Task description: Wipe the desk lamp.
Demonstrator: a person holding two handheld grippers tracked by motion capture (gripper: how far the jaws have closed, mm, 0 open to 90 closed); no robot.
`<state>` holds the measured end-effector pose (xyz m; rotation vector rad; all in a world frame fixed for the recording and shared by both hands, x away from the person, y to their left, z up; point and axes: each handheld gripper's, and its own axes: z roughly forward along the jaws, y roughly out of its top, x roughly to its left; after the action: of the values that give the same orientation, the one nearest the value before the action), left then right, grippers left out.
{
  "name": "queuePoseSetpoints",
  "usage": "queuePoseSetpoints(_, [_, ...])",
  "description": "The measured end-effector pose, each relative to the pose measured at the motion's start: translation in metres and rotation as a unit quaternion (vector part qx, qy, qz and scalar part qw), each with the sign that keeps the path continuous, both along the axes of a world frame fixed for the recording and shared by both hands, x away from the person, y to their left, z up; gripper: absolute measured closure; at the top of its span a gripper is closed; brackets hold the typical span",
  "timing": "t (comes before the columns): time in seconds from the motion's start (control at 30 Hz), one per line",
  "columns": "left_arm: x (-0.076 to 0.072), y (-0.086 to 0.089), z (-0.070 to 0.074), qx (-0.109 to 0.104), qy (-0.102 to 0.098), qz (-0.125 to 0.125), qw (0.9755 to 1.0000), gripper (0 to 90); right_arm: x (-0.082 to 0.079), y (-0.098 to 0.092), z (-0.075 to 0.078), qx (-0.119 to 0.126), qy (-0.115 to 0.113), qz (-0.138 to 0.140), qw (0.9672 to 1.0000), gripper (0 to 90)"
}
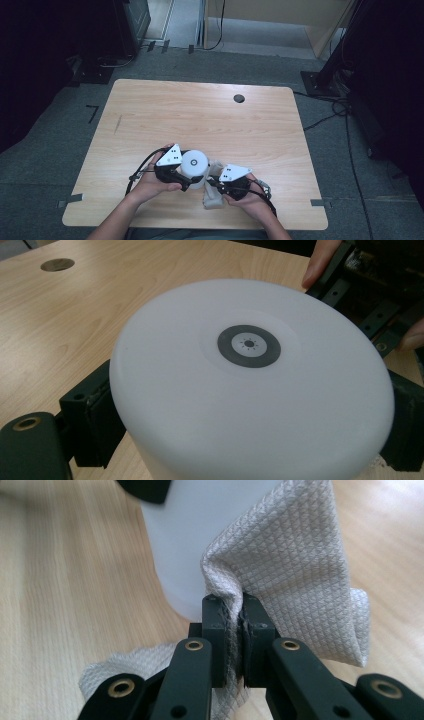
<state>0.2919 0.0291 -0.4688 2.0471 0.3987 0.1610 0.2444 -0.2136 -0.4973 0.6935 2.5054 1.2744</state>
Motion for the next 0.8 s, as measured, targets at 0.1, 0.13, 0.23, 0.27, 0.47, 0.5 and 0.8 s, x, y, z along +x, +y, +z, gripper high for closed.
queuePoseSetpoints(0.1, [0.000,0.000,0.000,0.000,0.000,0.001,1.0000,7.9,-0.002,-0.003,0.013,0.023,-0.018,-0.003,0.9996,83.8])
queuePoseSetpoints(0.13, [0.000,0.000,0.000,0.000,0.000,0.001,1.0000,7.9,-0.003,-0.005,0.018,0.034,-0.024,-0.005,0.9991,83.8])
queuePoseSetpoints(0.23, [0.000,-0.001,0.000,-0.001,0.001,0.000,1.0000,7.9,-0.007,-0.008,0.036,0.072,-0.047,-0.007,0.9963,83.9])
queuePoseSetpoints(0.27, [0.000,-0.001,-0.001,-0.001,0.002,-0.001,1.0000,7.8,-0.009,-0.010,0.043,0.083,-0.057,-0.006,0.9949,83.9])
queuePoseSetpoints(0.47, [0.000,-0.002,-0.001,0.000,0.001,-0.003,1.0000,7.8,-0.006,-0.013,0.038,0.092,-0.043,-0.002,0.9948,83.9])
queuePoseSetpoints(0.5, [-0.001,-0.002,-0.001,0.000,0.001,-0.003,1.0000,7.8,-0.004,-0.013,0.033,0.083,-0.025,0.000,0.9962,83.8])
queuePoseSetpoints(0.8, [0.000,-0.002,-0.001,0.000,0.000,-0.003,1.0000,7.9,0.004,0.000,-0.005,-0.007,0.026,0.002,0.9996,83.8])
